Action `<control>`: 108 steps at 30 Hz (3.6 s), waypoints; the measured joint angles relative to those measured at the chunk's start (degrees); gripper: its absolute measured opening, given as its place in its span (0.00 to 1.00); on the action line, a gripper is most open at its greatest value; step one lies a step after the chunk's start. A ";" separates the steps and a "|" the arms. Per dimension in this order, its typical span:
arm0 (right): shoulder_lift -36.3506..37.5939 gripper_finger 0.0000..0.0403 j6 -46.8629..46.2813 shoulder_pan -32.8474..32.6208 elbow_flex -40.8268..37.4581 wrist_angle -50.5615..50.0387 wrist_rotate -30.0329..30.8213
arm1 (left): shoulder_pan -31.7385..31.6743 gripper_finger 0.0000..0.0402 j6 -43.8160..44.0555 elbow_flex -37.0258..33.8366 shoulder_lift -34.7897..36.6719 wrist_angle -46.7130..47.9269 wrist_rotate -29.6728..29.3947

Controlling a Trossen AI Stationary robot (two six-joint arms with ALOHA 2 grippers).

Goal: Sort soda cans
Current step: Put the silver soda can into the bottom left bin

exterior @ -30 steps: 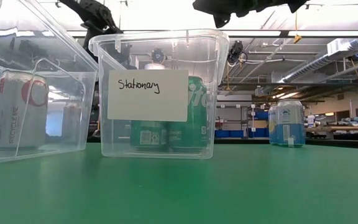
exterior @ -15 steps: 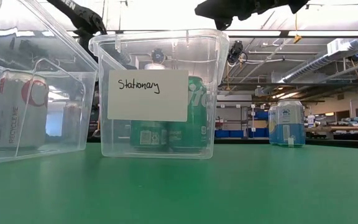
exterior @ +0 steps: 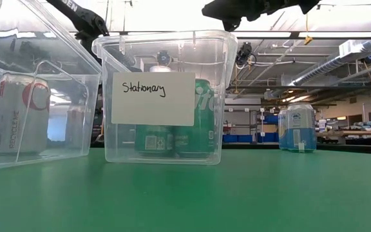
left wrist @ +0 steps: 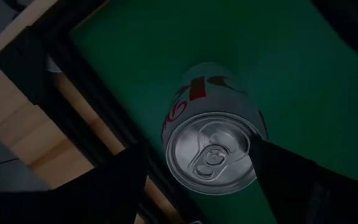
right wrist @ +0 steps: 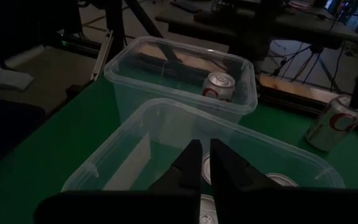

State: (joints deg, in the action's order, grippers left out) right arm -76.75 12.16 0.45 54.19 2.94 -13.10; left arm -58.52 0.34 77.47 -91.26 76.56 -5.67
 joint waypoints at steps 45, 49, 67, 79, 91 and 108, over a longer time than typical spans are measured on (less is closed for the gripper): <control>0.00 0.11 0.00 0.00 0.00 -0.03 -0.02 | 2.67 0.76 -3.57 -7.47 -0.02 -6.78 -0.46; 0.00 0.11 0.00 0.00 0.00 -0.02 0.00 | 2.67 0.76 -4.22 -7.51 -0.07 -8.78 -0.46; 0.00 0.16 0.02 0.00 0.00 -0.04 -0.02 | 2.71 0.76 -3.71 -3.89 -0.46 -8.78 1.25; 0.00 0.21 0.02 0.00 0.00 -0.07 -0.01 | 2.75 0.76 -4.24 -3.86 -0.37 -4.37 0.25; 0.00 0.27 0.00 0.00 0.00 -0.09 -0.02 | 2.75 0.76 -4.87 -3.83 -0.28 -3.85 -0.08; 0.00 0.34 0.00 0.00 0.00 -0.09 -0.02 | 2.74 0.76 -4.72 -3.75 -0.22 -4.37 1.79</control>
State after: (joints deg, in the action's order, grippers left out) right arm -76.75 12.16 0.45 54.19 2.85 -13.13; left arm -55.78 -4.38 73.71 -91.48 72.19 -3.89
